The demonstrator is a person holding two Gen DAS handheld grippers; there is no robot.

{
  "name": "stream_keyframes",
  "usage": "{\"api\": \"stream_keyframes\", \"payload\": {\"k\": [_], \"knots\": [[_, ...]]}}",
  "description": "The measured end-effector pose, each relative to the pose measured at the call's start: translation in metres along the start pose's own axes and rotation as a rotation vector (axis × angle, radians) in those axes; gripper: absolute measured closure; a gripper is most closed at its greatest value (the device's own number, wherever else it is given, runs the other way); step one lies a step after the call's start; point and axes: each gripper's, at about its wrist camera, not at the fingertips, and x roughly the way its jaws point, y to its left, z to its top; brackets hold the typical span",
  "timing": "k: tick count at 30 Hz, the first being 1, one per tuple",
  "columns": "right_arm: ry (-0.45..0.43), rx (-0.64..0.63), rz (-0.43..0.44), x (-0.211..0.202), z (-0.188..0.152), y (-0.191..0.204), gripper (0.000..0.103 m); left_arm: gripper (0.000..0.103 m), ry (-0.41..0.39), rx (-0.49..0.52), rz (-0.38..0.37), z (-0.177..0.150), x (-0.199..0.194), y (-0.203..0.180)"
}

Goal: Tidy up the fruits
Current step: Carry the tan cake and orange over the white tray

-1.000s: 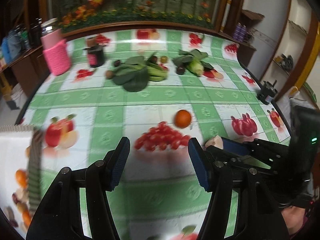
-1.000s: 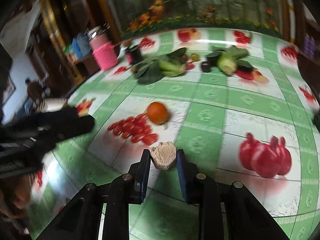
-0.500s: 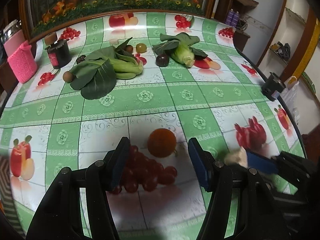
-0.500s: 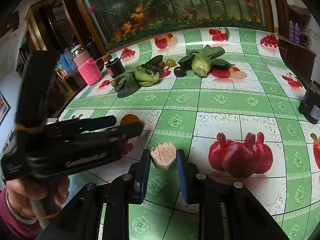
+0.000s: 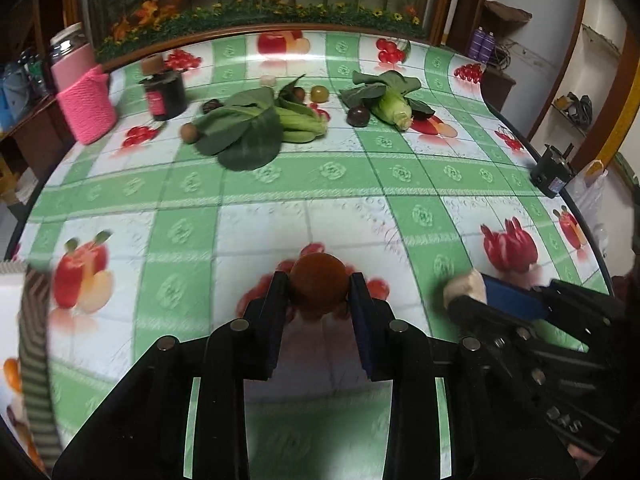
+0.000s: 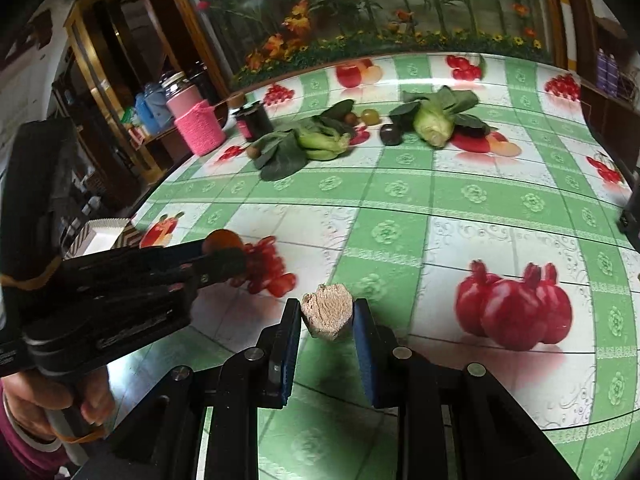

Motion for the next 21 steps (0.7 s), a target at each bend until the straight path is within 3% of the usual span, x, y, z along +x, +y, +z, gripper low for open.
{"api": "stream_keyframes", "payload": {"k": [6, 21], "knots": [[0.028, -0.023, 0.031, 0.006, -0.005, 0.017, 0.077, 0.073, -0.020, -0.018, 0.062, -0.023, -0.026, 0.012], [-0.031, -0.068, 0.032, -0.020, -0.023, 0.090, 0.077, 0.073, -0.098, -0.111, 0.162, -0.078, -0.086, 0.059]]}}
